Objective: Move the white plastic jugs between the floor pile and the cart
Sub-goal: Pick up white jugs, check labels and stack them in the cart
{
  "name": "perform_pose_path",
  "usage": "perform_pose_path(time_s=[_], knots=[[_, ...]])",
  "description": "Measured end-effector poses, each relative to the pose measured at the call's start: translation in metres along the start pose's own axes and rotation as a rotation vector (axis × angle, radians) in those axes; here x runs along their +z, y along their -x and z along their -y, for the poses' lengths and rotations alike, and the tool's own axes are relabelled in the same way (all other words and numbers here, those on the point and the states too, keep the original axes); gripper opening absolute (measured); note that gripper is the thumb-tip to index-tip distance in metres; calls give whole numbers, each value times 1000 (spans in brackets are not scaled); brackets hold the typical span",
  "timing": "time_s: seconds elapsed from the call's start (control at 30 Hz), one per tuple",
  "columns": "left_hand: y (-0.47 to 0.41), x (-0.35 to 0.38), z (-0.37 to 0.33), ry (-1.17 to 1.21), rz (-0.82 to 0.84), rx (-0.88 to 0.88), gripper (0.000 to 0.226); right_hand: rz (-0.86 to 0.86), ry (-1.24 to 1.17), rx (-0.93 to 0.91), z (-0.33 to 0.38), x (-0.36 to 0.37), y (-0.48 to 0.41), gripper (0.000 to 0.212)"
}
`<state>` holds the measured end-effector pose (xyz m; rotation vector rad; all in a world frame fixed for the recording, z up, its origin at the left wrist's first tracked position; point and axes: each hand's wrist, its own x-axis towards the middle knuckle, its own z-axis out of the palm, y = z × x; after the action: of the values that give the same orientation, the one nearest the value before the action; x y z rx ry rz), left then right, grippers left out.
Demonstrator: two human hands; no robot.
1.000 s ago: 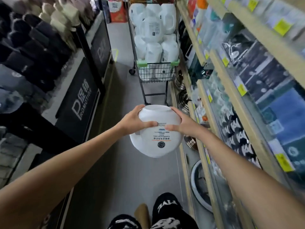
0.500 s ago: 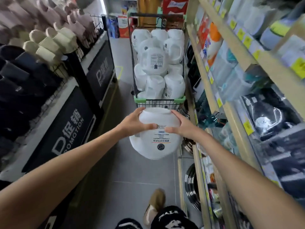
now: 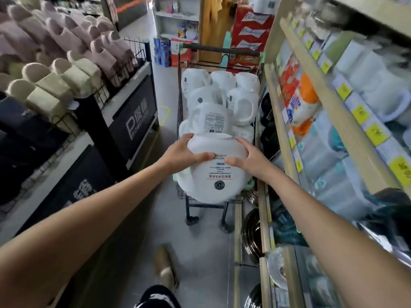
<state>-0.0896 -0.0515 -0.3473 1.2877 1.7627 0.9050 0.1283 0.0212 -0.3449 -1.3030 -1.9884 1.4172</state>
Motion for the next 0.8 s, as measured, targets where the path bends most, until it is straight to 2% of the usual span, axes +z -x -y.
perform_pose_path(time_s=[0.07, 0.17, 0.23, 0.3, 0.37, 0.53, 0.7, 0.8], knots=[[-37, -12, -8, 23, 9, 23, 96, -42, -9, -9, 8, -10, -33, 115], [-94, -33, -27, -9, -6, 103, 83, -116, -48, -32, 20, -25, -88, 91], [-136, -51, -39, -28, -8, 133, 80, -163, -87, -53, 35, -33, -125, 91], [-176, -67, -48, -28, 22, 164, 84, -215, -112, -54, 46, -39, -160, 96], [-216, -83, -55, -30, 50, 185, 86, -258, -110, -52, 58, -46, -195, 89], [-304, -111, -80, -81, 66, 237, 107, -318, -122, -71, 82, -70, -267, 90], [-376, -114, -98, -33, 90, 286, 74, -326, -39, -62, 92, -110, -330, 110], [-419, -108, -106, -8, 93, 301, 72, -307, -6, -64, 91, -136, -370, 119]])
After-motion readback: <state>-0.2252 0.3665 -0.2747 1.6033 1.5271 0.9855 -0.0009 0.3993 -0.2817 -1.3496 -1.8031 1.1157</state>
